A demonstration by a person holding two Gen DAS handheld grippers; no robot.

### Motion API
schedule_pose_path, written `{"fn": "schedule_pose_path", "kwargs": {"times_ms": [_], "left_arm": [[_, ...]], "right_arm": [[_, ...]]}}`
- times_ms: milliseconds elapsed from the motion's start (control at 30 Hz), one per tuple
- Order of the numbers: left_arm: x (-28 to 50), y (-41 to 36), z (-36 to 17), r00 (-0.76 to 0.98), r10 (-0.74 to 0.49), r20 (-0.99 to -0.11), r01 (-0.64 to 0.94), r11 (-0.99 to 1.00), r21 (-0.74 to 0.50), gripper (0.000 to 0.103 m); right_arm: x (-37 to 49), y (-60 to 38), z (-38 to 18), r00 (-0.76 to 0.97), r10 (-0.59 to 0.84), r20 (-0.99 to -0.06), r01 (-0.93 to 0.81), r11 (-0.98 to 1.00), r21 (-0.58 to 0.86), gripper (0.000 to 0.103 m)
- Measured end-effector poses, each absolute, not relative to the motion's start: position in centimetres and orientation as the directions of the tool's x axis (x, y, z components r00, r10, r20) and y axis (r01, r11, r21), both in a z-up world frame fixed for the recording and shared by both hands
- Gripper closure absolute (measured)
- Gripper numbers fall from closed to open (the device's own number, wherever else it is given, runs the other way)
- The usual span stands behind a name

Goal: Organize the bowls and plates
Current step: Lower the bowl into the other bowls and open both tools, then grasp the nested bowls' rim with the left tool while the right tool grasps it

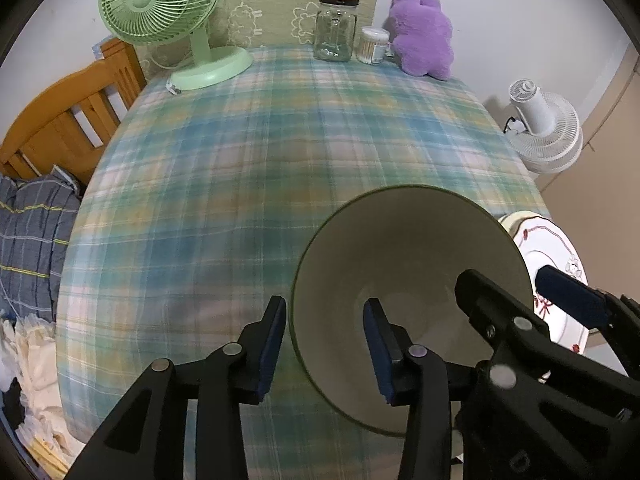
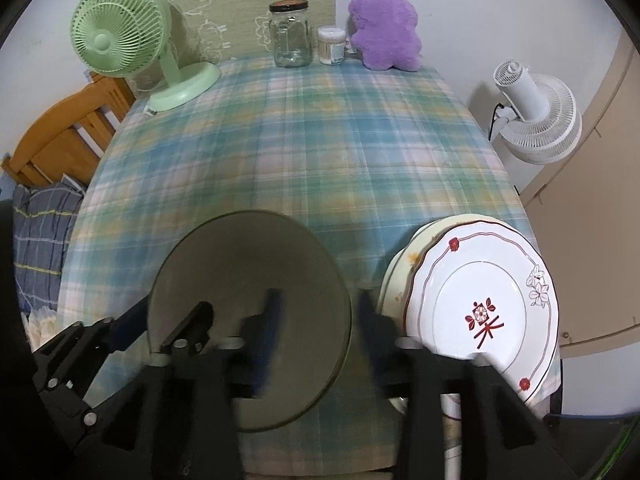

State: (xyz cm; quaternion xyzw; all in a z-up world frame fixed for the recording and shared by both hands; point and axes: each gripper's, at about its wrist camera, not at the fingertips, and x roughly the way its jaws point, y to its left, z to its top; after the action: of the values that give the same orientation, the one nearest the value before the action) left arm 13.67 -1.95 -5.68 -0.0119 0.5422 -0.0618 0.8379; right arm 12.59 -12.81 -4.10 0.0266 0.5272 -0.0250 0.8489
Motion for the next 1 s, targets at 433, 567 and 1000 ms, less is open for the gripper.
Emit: {"fn": "schedule_pose_path", "kwargs": {"times_ms": [433,567,1000], "left_arm": [[14.0,-2.6,-6.0,0.42,-0.106,-0.901,0.052,0.994,-0.093,0.023],[14.3,-3.0,-6.9,0.405,-0.084,-0.91,0.016,0.996,-0.085,0.02],[15.5,-4.2,-8.7,0.355,0.001,-0.935,-0.066,0.998,-0.024,0.02]], "right_arm": [[13.6,-14.0,-5.0,0.419,0.041,-0.907,0.066,0.995,0.075,0.035],[14.6,-15.2,-6.5,0.395,0.112,-0.912,0.044,0.989,0.14,0.035],[17.6,-16.2,-10.4,0.286,0.283,-0.916,-0.036,0.958,0.285,0.046]]}}
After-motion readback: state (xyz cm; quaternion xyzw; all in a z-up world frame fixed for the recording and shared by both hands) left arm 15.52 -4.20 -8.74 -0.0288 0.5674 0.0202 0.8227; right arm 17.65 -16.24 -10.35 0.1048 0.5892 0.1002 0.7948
